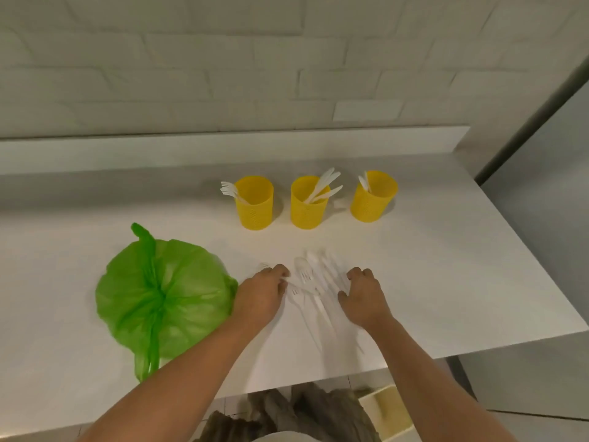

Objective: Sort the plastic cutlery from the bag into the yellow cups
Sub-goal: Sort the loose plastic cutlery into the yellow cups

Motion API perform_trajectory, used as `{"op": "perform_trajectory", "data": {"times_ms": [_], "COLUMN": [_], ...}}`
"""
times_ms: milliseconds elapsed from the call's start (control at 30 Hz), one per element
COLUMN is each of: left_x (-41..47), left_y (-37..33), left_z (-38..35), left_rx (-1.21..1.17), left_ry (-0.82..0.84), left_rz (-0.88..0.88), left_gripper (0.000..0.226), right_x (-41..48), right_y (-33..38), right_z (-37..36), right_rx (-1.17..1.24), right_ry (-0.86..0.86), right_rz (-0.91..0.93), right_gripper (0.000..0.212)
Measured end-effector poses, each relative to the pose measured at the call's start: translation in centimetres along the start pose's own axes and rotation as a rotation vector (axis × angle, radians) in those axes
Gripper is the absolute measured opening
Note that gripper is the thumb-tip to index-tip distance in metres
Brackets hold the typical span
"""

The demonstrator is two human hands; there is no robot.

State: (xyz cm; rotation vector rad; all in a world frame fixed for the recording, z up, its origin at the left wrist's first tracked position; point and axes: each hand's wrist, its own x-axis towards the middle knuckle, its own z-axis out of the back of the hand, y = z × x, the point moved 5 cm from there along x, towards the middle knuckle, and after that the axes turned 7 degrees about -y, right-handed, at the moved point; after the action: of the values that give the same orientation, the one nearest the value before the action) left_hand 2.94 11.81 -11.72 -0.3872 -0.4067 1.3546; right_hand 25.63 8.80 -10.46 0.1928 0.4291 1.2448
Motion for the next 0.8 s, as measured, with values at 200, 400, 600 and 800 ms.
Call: {"op": "perform_trajectory", "data": {"times_ms": [200,400,600,800], "left_x": [0.1,-4.6,-5.6,-3.8], "left_y": [-0.9,-2.7,-3.9,-3.2], "left_z": [0.6,-0.3,-1.7,0.7], "left_rx": [-0.108,-0.133,-0.632,-0.353], "left_ry": [0.031,0.198,0.108,-0.055], "left_rz": [-0.153,-0.125,0.479,0.375], "left_gripper": [0.019,0.040,0.021,0.018], "right_x": [1.5,-0.3,-2.2,-1.0], "right_y": [-0.5,-1.1,3.0,4.2], "right_z": [1.0,1.3,-0.8,-1.9], "right_rx": [0.080,0.006,-0.186,-0.209], "right_ry": [0.137,0.198,0.234,0.247], "right_rz": [0.015,0.048,0.075,0.145], "right_gripper": [0.040,0.064,0.103,0.087]}}
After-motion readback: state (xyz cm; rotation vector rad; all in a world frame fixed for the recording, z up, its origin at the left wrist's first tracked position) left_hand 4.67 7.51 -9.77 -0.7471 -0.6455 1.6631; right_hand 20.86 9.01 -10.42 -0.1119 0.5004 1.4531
